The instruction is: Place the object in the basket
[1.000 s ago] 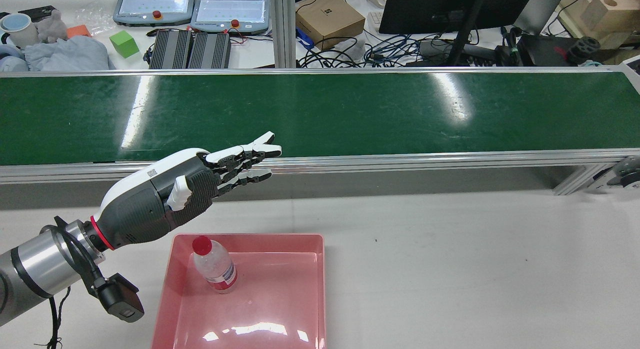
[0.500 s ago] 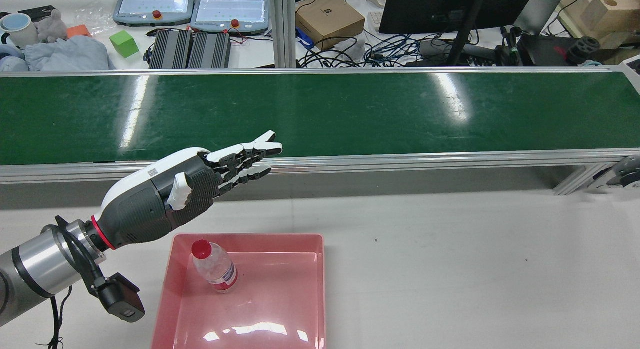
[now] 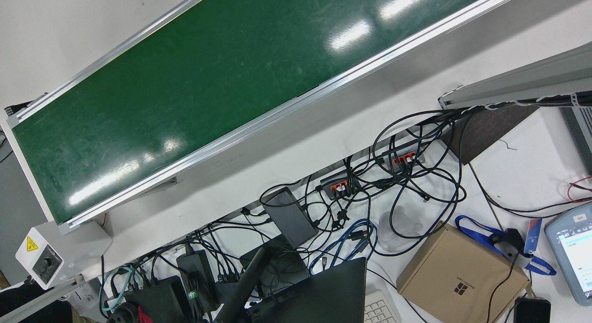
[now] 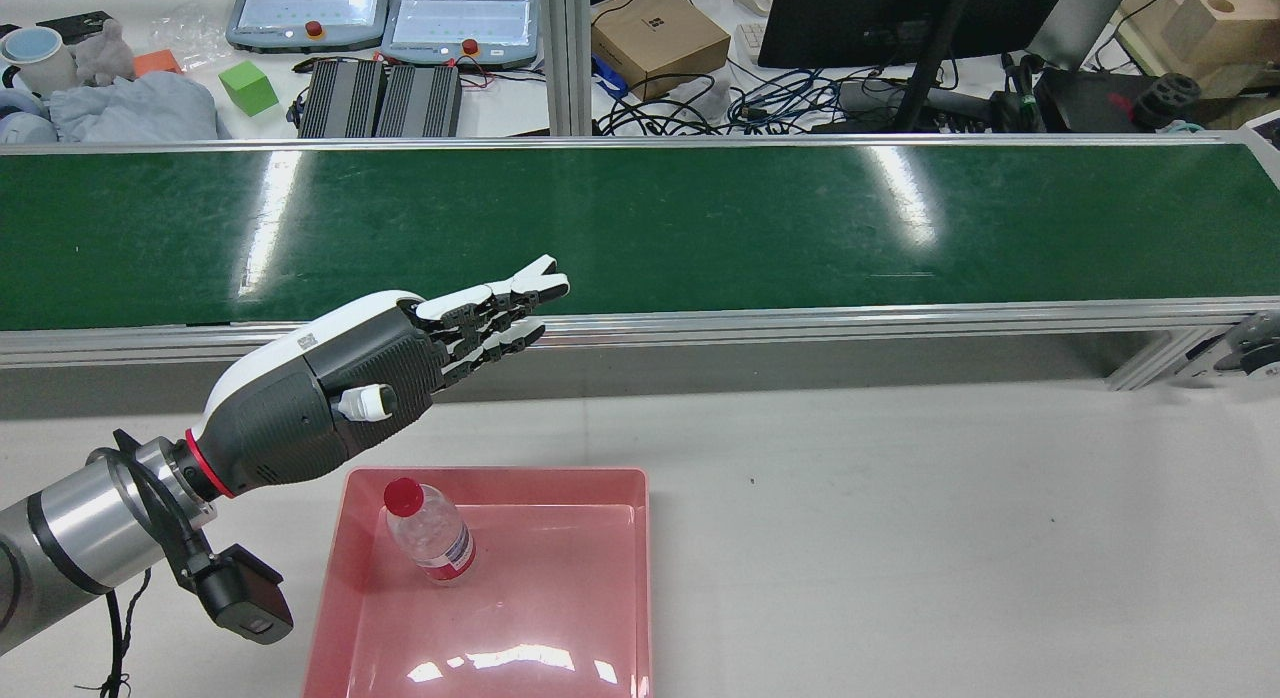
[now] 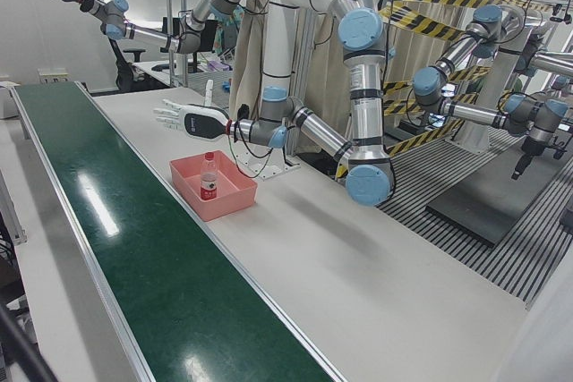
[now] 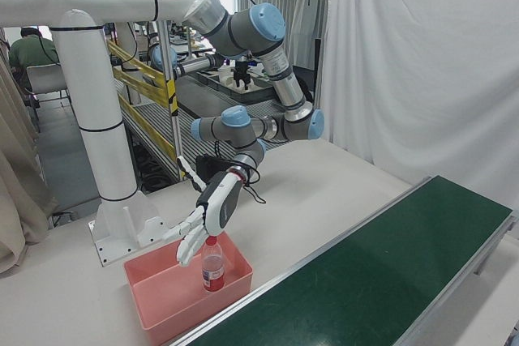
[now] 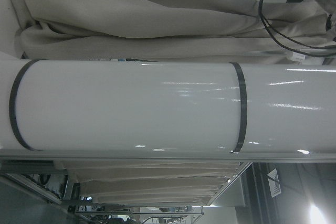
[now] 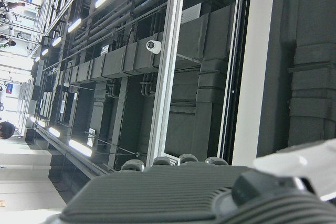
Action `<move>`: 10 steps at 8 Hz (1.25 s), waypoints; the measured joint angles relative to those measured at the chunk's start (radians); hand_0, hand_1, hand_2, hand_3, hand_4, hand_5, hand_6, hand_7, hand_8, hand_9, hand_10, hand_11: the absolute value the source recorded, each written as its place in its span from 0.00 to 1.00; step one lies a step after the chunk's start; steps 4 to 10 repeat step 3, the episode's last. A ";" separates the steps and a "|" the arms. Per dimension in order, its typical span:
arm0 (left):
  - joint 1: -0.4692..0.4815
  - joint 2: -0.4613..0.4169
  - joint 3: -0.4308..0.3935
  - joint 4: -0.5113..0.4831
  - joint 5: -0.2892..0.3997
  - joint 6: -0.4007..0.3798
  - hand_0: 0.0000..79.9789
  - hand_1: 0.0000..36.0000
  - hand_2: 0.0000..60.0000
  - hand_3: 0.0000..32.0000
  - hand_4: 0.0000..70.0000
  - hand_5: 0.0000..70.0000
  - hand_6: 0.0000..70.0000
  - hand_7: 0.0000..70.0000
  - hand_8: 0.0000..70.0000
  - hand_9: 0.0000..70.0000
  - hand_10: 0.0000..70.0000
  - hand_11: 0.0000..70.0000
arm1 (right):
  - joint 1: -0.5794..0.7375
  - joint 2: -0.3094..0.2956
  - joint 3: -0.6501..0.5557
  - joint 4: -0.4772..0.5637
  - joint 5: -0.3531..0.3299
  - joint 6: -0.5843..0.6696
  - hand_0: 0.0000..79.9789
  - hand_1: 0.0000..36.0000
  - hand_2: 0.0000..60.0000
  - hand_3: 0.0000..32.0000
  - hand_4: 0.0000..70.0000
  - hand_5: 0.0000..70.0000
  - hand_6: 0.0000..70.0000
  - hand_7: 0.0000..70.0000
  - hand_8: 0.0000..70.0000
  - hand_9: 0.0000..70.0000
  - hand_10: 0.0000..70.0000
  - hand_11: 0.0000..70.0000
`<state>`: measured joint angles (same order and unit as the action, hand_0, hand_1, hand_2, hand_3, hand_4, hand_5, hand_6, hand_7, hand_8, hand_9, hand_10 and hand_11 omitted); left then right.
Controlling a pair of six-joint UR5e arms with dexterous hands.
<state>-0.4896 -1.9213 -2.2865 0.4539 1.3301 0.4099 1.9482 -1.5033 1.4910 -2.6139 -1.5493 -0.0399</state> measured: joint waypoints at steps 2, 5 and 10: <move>0.000 -0.002 0.000 -0.005 0.000 0.000 0.37 0.00 0.00 0.00 0.24 0.16 0.04 0.00 0.00 0.00 0.07 0.09 | 0.001 0.000 0.000 0.000 0.000 0.000 0.00 0.00 0.00 0.00 0.00 0.00 0.00 0.00 0.00 0.00 0.00 0.00; 0.000 -0.002 0.000 -0.007 0.002 -0.001 0.37 0.00 0.00 0.00 0.24 0.20 0.04 0.00 0.01 0.00 0.07 0.10 | 0.001 0.000 0.000 0.000 0.000 0.000 0.00 0.00 0.00 0.00 0.00 0.00 0.00 0.00 0.00 0.00 0.00 0.00; 0.000 -0.002 0.000 -0.007 0.002 -0.001 0.37 0.00 0.00 0.00 0.24 0.20 0.04 0.00 0.01 0.00 0.07 0.10 | 0.001 0.000 0.000 0.000 0.000 0.000 0.00 0.00 0.00 0.00 0.00 0.00 0.00 0.00 0.00 0.00 0.00 0.00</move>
